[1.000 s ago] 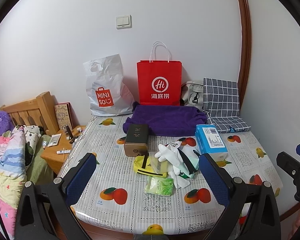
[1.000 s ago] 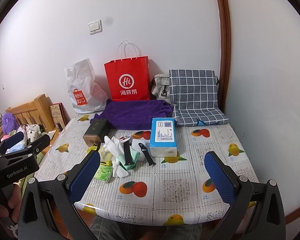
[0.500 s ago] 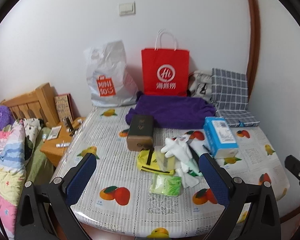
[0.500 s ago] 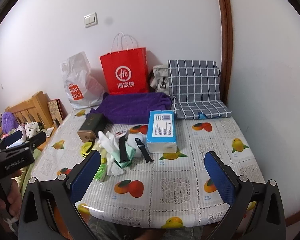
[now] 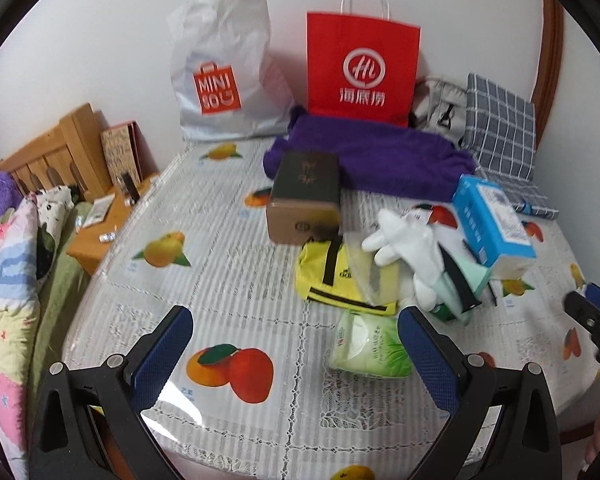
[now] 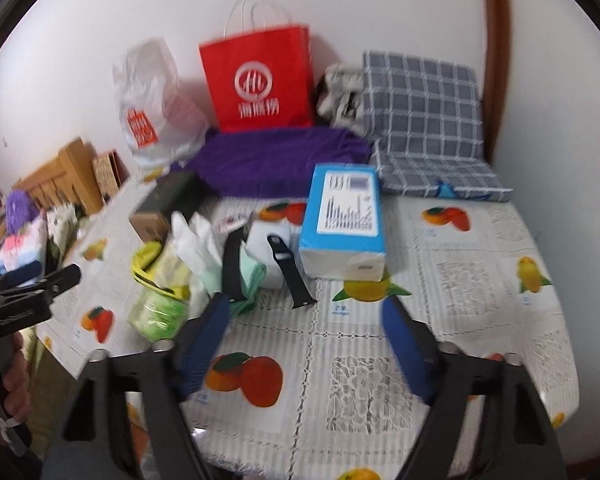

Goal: Organize soft objects
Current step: 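Grasp the green wet-wipe pack with the left gripper while the right gripper grasps the black watch strap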

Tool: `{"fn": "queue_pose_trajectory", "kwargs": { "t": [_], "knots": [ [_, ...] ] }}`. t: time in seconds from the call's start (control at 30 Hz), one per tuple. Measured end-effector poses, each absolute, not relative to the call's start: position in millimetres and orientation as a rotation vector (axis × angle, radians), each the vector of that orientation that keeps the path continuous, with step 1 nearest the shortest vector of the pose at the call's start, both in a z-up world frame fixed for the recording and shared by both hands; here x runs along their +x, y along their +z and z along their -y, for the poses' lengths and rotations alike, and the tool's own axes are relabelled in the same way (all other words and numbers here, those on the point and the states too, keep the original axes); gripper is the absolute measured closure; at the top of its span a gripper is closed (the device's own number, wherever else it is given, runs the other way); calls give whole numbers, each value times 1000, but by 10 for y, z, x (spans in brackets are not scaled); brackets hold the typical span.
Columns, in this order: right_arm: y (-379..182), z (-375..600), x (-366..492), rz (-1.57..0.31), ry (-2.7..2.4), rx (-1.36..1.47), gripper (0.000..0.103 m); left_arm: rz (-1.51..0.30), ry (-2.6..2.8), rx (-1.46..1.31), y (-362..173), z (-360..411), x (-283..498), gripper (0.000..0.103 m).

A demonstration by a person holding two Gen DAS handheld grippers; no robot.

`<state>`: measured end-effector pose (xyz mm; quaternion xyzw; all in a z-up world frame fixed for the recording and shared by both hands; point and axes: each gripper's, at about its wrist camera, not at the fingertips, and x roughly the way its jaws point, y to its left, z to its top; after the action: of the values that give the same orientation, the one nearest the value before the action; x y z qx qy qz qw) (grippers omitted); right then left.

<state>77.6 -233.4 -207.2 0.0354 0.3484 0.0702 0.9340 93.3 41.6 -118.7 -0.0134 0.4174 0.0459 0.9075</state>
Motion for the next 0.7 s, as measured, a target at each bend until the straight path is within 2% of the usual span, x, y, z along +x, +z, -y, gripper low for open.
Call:
{"fn": "queue_pose_trajectory", "kwargs": {
  "t": [0.07,0.13,0.2,0.67,0.7],
  "knots": [
    [-2200,2301,911,-739,160,66,41,-879,100,-27,-1278,-428,987,0],
    [-2343,2275,1054,-771,179,65,55,-899,102,-27,-1365,-434,1038,0],
    [-2489,2261,1198,-813,196,72,60,-915,104,-27,-1437,-439,1080,0],
    [-2896,2154,1867,-902,298,-8,60,-980,88,-8,-1635,-396,1243,0],
    [-2897,2149,1869,-883,298,-27,65,-981,88,-2,-1644,-380,1249,0]
  ]
}}
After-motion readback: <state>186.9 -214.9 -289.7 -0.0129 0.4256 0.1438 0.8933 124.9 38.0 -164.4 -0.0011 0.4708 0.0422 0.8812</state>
